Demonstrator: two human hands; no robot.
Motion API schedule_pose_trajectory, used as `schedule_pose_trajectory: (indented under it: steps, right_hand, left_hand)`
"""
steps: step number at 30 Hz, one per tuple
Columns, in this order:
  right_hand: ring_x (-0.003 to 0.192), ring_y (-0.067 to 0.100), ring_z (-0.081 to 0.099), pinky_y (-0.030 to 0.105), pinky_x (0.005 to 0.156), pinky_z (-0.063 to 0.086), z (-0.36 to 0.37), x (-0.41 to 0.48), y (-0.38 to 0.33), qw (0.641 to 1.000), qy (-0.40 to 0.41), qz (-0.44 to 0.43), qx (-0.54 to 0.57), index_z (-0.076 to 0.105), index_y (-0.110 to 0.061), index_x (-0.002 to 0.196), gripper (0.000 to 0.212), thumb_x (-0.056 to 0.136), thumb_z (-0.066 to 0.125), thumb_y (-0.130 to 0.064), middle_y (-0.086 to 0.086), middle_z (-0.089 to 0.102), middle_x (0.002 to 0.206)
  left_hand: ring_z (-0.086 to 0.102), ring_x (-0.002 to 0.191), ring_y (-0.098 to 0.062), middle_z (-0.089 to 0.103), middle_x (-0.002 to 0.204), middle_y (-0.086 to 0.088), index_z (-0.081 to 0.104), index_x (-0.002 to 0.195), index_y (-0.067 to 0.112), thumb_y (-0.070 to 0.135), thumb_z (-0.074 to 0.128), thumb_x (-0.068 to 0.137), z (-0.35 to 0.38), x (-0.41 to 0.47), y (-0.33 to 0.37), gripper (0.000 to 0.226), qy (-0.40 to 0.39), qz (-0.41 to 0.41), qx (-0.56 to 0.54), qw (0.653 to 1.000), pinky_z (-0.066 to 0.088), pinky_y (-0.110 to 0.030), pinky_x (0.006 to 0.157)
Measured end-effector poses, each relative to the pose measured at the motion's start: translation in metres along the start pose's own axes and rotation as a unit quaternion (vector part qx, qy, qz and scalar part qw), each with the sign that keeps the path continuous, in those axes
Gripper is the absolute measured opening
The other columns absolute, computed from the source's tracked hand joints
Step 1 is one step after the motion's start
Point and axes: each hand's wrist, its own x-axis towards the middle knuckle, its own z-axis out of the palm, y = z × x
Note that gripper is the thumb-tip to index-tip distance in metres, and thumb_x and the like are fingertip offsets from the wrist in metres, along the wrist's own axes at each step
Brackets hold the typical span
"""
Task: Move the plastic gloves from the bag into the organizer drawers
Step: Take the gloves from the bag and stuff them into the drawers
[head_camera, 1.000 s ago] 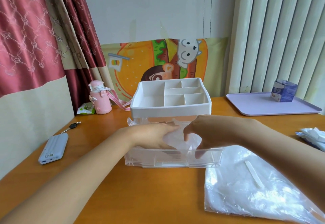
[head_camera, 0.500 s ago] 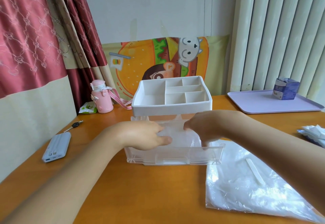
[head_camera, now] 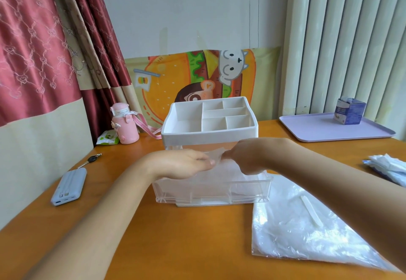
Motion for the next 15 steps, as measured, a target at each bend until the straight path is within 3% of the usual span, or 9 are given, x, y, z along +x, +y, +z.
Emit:
schedule_pose_trajectory:
  steps: [3,7,9,11,15]
  right_hand:
    - [0.128,0.015,0.044,0.027,0.103,0.035,-0.004,-0.017,0.007,0.993,0.087,-0.011,0.075,0.041,-0.028,0.142,0.049,0.097,0.041,-0.008,-0.003,0.047,0.143]
    - [0.087,0.004,0.063,0.018,0.076,0.045,-0.006,-0.058,0.025,0.949,0.257,-0.039,0.181,0.069,-0.024,0.1,0.015,0.094,0.056,-0.027,-0.01,0.07,0.095]
    - [0.067,0.003,0.06,0.02,0.066,0.046,0.0,-0.077,0.036,0.923,0.332,-0.009,0.197,0.068,-0.02,0.079,0.022,0.09,0.059,-0.036,-0.011,0.066,0.071]
    - [0.053,0.01,0.053,0.02,0.053,0.039,0.015,-0.093,0.048,0.9,0.388,0.05,0.194,0.06,-0.013,0.06,0.042,0.087,0.057,-0.045,-0.007,0.054,0.049]
    - [0.045,0.02,0.041,0.035,0.051,0.036,0.06,-0.113,0.07,0.892,0.378,0.172,0.179,0.051,-0.004,0.052,0.06,0.087,0.052,-0.053,0.011,0.05,0.046]
  left_hand:
    - [0.048,0.125,-0.009,0.051,0.139,0.012,0.051,0.134,0.033,0.054,0.042,0.095,-0.003,-0.01,0.0,0.045,0.041,0.011,0.015,0.999,0.038,-0.029,0.105]
    - [0.058,0.099,0.004,0.064,0.108,0.022,0.064,0.113,0.034,0.05,0.056,0.089,0.006,-0.028,0.018,0.031,0.224,0.099,-0.037,0.969,0.045,-0.019,0.086]
    - [0.062,0.082,0.005,0.068,0.087,0.02,0.069,0.095,0.031,0.043,0.061,0.088,0.017,-0.038,0.037,0.015,0.309,0.181,-0.099,0.928,0.047,-0.014,0.074]
    - [0.063,0.073,-0.005,0.068,0.071,0.011,0.069,0.076,0.025,0.037,0.062,0.089,0.034,-0.041,0.057,0.019,0.335,0.245,-0.134,0.9,0.048,-0.017,0.065]
    - [0.059,0.06,-0.018,0.062,0.059,-0.002,0.06,0.063,0.01,0.036,0.061,0.092,0.08,-0.028,0.089,0.04,0.273,0.308,-0.134,0.902,0.046,-0.035,0.064]
